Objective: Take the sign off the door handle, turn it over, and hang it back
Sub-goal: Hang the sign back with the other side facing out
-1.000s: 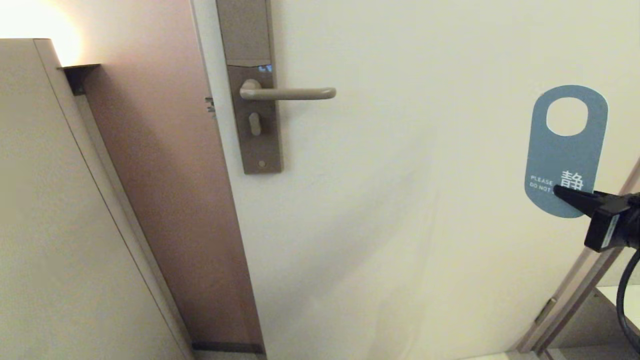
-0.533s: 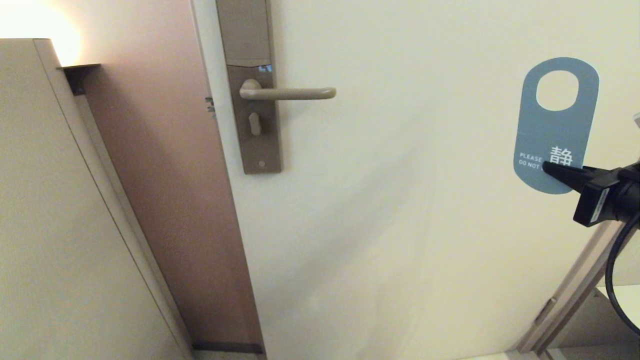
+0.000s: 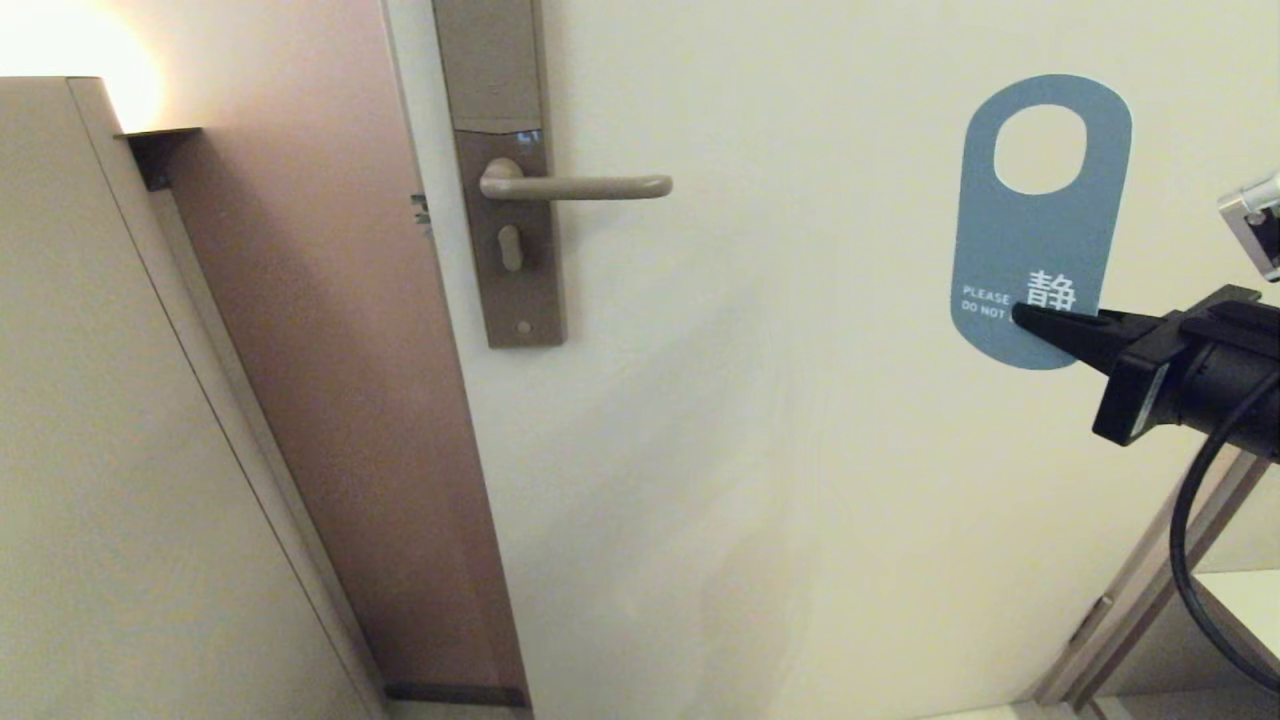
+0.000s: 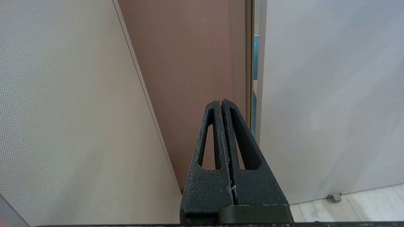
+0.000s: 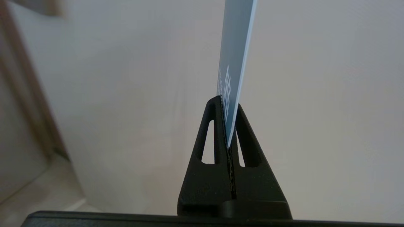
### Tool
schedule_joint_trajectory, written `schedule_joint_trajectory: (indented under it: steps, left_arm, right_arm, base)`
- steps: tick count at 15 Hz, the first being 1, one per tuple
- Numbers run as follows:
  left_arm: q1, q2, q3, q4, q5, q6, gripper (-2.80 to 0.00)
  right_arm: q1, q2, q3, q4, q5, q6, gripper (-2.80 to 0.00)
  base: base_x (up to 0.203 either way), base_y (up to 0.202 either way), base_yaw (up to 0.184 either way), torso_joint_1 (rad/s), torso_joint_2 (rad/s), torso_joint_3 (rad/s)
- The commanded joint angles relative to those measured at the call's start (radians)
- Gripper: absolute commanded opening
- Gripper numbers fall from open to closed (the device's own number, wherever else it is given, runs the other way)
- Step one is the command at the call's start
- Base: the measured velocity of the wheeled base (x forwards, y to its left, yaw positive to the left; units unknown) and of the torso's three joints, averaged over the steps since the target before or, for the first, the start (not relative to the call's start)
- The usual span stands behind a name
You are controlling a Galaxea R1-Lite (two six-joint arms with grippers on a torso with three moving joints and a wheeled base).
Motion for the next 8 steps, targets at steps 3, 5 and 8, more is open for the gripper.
schedule_joint_trajectory:
  steps: [3,5,8]
  left_arm:
    - [0.000,0.001,0.000,0.000,0.000,0.000,-2.80]
    - [0.000,0.001,0.000,0.000,0.000,0.000,-2.80]
    - [0.000,0.001,0.000,0.000,0.000,0.000,-2.80]
  right_arm:
    - [0.097,0.096,-0.086,-0.004,0.002,-0.001,-2.80]
    - [0.138,0.131,-0.114,-0.005,0.003,0.000,-2.80]
    - [0.170,0.183,-0.162,-0.006,0.004,-0.001,-2.80]
  base:
    - [0.000,0.000,0.000,0.000,0.00,0.000]
    - [0.000,0.000,0.000,0.000,0.00,0.000]
    - [0.000,0.000,0.000,0.000,0.00,0.000]
